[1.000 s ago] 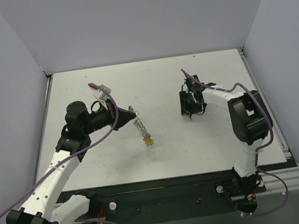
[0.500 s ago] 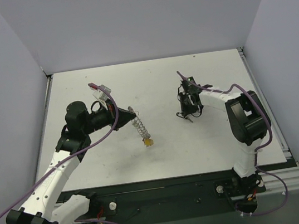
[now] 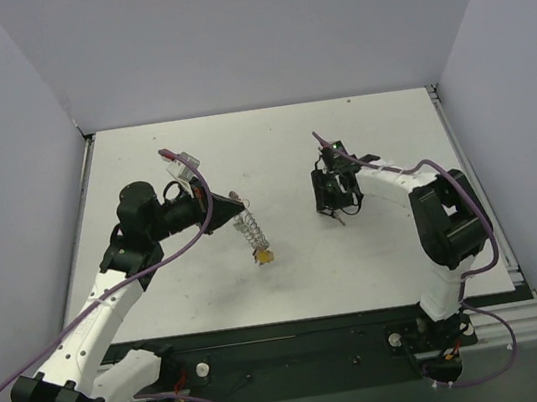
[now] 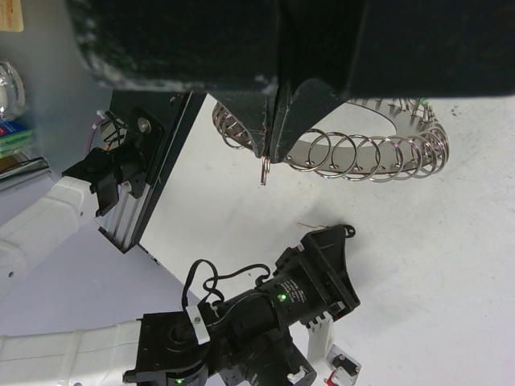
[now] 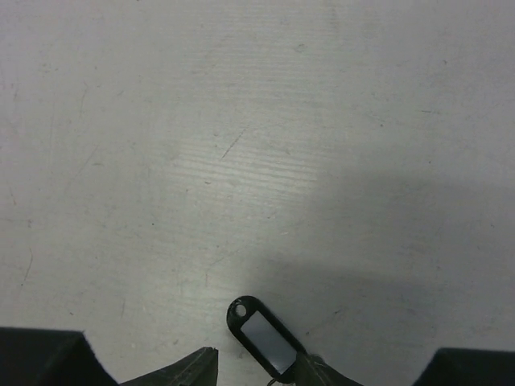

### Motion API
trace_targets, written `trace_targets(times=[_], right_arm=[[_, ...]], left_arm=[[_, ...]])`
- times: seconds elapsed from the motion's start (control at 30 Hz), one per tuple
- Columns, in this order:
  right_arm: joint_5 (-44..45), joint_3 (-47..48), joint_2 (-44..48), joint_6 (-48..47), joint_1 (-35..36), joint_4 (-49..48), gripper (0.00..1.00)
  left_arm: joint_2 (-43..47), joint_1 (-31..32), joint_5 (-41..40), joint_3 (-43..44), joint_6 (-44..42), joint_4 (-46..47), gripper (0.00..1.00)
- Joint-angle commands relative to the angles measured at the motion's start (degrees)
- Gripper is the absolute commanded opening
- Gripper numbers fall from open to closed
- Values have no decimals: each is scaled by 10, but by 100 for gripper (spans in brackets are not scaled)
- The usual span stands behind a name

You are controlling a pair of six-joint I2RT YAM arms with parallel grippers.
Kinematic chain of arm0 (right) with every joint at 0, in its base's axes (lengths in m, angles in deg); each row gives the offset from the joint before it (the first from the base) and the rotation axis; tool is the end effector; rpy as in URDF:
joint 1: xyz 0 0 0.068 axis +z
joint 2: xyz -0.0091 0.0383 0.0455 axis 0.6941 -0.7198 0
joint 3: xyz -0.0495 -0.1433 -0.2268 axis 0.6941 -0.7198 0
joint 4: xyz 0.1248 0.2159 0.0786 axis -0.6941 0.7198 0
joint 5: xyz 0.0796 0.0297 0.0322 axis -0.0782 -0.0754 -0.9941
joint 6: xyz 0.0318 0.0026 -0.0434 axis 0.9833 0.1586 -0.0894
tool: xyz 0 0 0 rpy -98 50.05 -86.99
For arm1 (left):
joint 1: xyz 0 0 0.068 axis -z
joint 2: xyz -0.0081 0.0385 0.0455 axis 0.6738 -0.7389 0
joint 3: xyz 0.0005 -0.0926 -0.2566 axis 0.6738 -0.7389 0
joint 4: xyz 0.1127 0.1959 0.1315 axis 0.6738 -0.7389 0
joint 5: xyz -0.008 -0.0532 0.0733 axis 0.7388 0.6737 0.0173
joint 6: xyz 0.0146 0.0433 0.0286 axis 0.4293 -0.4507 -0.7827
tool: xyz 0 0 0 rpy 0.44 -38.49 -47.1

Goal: Put the keys on the keyring

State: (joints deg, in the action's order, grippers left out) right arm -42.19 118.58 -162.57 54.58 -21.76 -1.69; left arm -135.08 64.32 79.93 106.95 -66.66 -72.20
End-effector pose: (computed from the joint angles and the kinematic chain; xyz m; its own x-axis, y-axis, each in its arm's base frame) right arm 0.3504 0.1481 0.1786 -0.8023 0.0116 -0.5969 -0.2120 0.9291 0.3030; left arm 0.2081 -0.1093 0.3372 -0.4755 -0.1150 -0.8722 0.7627 0.4402 -0.4738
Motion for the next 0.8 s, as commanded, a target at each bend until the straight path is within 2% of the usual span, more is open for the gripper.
trace_targets(times=[0.0,0.3,0.57,0.77], right_arm=[[41,2,39,10,21,34,43],[107,5,31,44,31,56,41],[109,25,4,63,31,57,39],[105,30,-13,85,28,57,27]], left_arm=[[17,-4,14,1,5,51,0],[18,-4,15,1,6,52,0],[17,-4,15,0,5,54,0],[18,-4,15,0,5,54,0]])
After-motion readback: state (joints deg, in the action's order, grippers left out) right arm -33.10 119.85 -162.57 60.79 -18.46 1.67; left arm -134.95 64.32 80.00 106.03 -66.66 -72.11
